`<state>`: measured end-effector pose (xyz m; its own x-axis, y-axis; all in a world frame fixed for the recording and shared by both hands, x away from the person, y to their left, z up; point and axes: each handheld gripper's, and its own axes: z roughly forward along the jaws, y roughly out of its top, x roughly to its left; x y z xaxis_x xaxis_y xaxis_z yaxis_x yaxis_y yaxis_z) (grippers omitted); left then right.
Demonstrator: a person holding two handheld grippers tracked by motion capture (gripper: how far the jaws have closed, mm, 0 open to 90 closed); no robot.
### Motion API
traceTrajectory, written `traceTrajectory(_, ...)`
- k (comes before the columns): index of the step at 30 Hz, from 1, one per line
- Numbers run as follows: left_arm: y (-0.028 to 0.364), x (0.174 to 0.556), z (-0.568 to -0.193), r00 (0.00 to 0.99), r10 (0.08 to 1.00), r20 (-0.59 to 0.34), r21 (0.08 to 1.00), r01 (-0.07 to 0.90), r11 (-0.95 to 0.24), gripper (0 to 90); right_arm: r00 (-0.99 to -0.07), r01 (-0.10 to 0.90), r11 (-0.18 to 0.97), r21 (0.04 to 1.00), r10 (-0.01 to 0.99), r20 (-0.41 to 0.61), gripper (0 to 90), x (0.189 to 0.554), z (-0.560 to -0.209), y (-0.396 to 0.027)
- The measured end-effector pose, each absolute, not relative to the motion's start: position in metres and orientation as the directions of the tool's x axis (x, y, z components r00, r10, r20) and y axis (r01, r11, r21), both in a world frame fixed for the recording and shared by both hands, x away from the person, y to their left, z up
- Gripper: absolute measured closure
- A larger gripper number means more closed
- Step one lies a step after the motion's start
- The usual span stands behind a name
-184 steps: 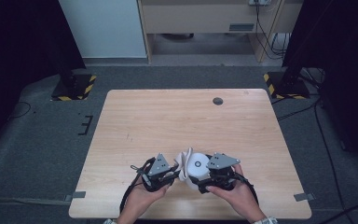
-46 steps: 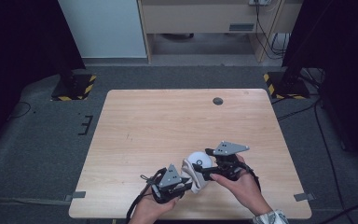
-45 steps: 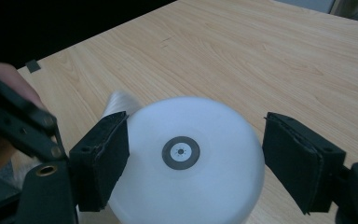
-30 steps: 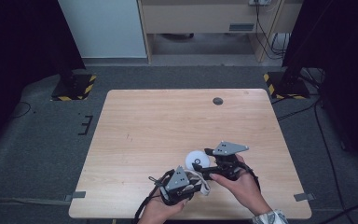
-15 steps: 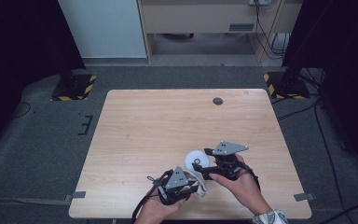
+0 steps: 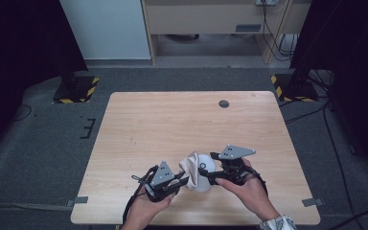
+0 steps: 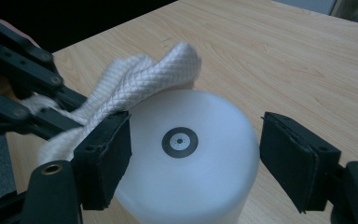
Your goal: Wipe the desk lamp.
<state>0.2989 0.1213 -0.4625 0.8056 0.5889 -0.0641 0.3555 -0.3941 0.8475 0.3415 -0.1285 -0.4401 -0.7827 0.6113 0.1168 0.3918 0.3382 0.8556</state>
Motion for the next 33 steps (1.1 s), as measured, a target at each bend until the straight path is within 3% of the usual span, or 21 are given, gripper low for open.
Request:
traceTrajectory(8,0.104,0.307,-0.494,0.824,0.566,-0.026,0.741,0.396,-0.543,78.0,-0.781,0.391,0.337,0.856,0.614,0.115,25.5,0.342,-0.44,-0.13)
traceTrajectory(11,0.108,0.309,-0.492,0.815,0.578,-0.037,0.755,0.402,-0.518,77.9,-0.785,0.378,0.343,0.86,0.611,0.102,24.3,0.341,-0.44,-0.13)
traceTrajectory(13,0.113,0.309,-0.486,0.809,0.586,-0.045,0.777,0.397,-0.488,78.0,-0.79,0.366,0.352,0.861,0.607,0.088,16.3,0.339,-0.44,-0.129)
traceTrajectory(19,0.127,0.31,-0.476,0.794,0.604,-0.063,0.817,0.388,-0.426,77.9,-0.805,0.338,0.37,0.866,0.59,0.062,6.1,0.332,-0.447,-0.124)
traceTrajectory(33,0.134,0.315,-0.466,0.786,0.615,-0.066,0.851,0.366,-0.377,77.7,-0.832,0.301,0.437,0.848,0.555,0.01,9.4,0.328,-0.456,-0.117)
